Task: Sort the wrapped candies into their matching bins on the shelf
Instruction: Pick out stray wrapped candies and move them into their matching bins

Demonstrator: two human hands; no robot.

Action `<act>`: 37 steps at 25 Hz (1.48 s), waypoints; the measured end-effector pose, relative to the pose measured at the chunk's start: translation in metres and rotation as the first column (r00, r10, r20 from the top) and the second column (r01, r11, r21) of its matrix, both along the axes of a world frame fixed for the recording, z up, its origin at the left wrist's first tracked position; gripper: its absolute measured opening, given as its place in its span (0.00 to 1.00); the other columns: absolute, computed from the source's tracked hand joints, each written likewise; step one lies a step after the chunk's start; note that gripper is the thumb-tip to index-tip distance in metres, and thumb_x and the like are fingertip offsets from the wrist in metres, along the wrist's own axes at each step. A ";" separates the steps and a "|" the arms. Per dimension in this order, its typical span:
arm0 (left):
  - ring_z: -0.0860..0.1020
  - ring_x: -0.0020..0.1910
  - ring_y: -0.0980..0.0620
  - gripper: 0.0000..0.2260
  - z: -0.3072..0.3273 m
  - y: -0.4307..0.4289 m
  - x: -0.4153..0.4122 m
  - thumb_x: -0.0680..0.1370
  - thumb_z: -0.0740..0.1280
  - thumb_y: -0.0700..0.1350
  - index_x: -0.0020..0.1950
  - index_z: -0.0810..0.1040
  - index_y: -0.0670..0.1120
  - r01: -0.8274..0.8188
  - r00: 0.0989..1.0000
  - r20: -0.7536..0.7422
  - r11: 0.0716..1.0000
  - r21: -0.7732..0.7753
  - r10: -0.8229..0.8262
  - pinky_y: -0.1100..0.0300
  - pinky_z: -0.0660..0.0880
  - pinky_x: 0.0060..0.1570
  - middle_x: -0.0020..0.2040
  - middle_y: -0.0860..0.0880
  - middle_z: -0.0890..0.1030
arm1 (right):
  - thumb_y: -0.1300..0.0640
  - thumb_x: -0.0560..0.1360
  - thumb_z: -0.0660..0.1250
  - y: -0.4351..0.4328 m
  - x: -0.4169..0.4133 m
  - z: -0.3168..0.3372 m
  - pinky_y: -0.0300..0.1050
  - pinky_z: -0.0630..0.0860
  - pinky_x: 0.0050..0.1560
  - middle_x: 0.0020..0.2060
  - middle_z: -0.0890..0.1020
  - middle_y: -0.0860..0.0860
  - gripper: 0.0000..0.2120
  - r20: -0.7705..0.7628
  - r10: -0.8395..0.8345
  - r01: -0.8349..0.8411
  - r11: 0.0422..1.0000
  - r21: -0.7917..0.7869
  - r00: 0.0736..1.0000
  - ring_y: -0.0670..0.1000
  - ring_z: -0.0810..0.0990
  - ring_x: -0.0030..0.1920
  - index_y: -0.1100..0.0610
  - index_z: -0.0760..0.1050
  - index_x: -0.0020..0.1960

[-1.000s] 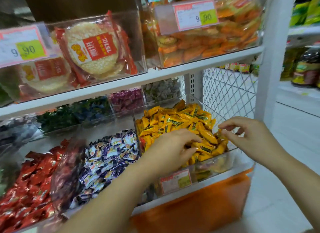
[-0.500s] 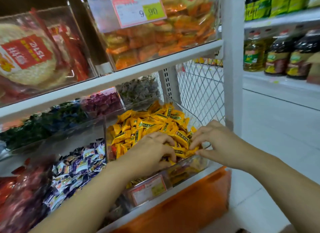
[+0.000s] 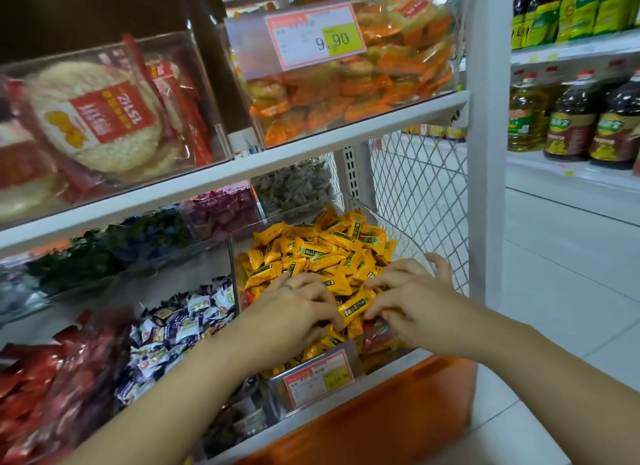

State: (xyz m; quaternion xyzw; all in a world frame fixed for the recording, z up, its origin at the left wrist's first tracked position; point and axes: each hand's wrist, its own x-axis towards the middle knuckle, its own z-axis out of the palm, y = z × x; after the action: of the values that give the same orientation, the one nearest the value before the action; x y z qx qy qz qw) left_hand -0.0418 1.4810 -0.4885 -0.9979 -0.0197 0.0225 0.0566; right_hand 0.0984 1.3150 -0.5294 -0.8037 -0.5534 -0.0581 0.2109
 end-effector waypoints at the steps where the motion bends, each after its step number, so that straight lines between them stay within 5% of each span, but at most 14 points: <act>1: 0.51 0.72 0.58 0.12 -0.002 0.001 -0.002 0.79 0.59 0.53 0.62 0.71 0.63 -0.001 1.000 0.010 1.000 0.006 0.001 0.46 0.47 0.74 0.64 0.61 0.67 | 0.46 0.72 0.50 0.006 -0.004 -0.001 0.57 0.32 0.66 0.65 0.70 0.34 0.20 0.017 0.005 -0.005 1.000 -0.006 1.000 0.45 0.58 0.70 0.37 0.79 0.52; 6: 0.52 0.73 0.57 0.12 -0.006 0.012 -0.012 0.79 0.58 0.57 0.62 0.71 0.63 -0.058 0.997 0.060 0.998 0.016 0.057 0.47 0.47 0.74 0.64 0.60 0.66 | 0.45 0.68 0.45 0.025 0.001 -0.001 0.59 0.34 0.66 0.56 0.77 0.34 0.25 0.141 -0.029 0.025 0.999 0.031 0.990 0.51 0.68 0.66 0.37 0.80 0.49; 10: 0.57 0.71 0.57 0.12 -0.005 0.014 -0.015 0.78 0.57 0.60 0.56 0.75 0.60 -0.080 0.994 0.080 0.997 0.004 0.079 0.47 0.47 0.73 0.62 0.60 0.68 | 0.47 0.73 0.48 0.032 0.008 0.003 0.60 0.29 0.66 0.59 0.71 0.34 0.22 0.085 -0.038 0.041 0.999 -0.033 0.996 0.45 0.57 0.67 0.37 0.76 0.57; 17: 0.53 0.71 0.58 0.13 0.002 0.013 -0.022 0.76 0.61 0.61 0.52 0.79 0.57 -0.102 0.995 -0.010 0.992 0.071 0.103 0.49 0.42 0.74 0.65 0.60 0.65 | 0.53 0.78 0.56 0.048 0.013 0.005 0.55 0.40 0.69 0.61 0.68 0.41 0.17 0.087 -0.036 0.034 0.999 0.026 0.996 0.46 0.61 0.65 0.39 0.73 0.62; 20: 0.60 0.66 0.58 0.11 0.006 0.012 -0.023 0.75 0.62 0.60 0.50 0.79 0.58 -0.079 0.996 0.042 0.995 0.054 0.077 0.53 0.47 0.73 0.61 0.60 0.67 | 0.54 0.78 0.58 0.054 0.014 0.005 0.49 0.45 0.66 0.62 0.67 0.42 0.17 0.004 -0.009 0.008 0.998 0.063 1.000 0.46 0.62 0.65 0.40 0.71 0.64; 24: 0.67 0.60 0.58 0.11 0.007 -0.003 -0.006 0.78 0.62 0.56 0.59 0.75 0.60 -0.004 0.987 0.163 1.000 -0.005 0.005 0.61 0.60 0.61 0.58 0.61 0.71 | 0.53 0.77 0.60 0.049 0.015 0.008 0.46 0.51 0.62 0.58 0.69 0.41 0.14 -0.038 0.027 -0.025 0.997 0.073 0.999 0.45 0.63 0.63 0.40 0.74 0.60; 32: 0.73 0.56 0.56 0.20 0.002 0.003 0.011 0.77 0.65 0.42 0.67 0.71 0.56 -0.014 0.999 -0.030 0.996 -0.093 0.011 0.61 0.65 0.53 0.62 0.57 0.73 | 0.47 0.75 0.65 0.032 -0.003 0.016 0.49 0.66 0.58 0.45 0.74 0.40 0.10 -0.007 0.108 -0.109 0.994 -0.029 0.994 0.46 0.65 0.52 0.41 0.78 0.56; 37: 0.72 0.53 0.54 0.20 0.001 0.006 0.012 0.75 0.64 0.38 0.65 0.74 0.54 -0.003 0.996 -0.083 0.986 -0.167 -0.011 0.61 0.67 0.49 0.57 0.53 0.73 | 0.42 0.73 0.65 0.028 -0.014 0.016 0.44 0.61 0.56 0.46 0.79 0.39 0.11 -0.083 0.127 -0.136 0.984 -0.116 0.988 0.45 0.63 0.57 0.40 0.79 0.53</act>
State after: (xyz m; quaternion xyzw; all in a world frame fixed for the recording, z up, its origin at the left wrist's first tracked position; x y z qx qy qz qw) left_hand -0.0302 1.4868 -0.4871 -0.9974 -0.0134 0.0658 -0.0265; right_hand 0.0839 1.3435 -0.5136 -0.7784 -0.5993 0.0201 0.1860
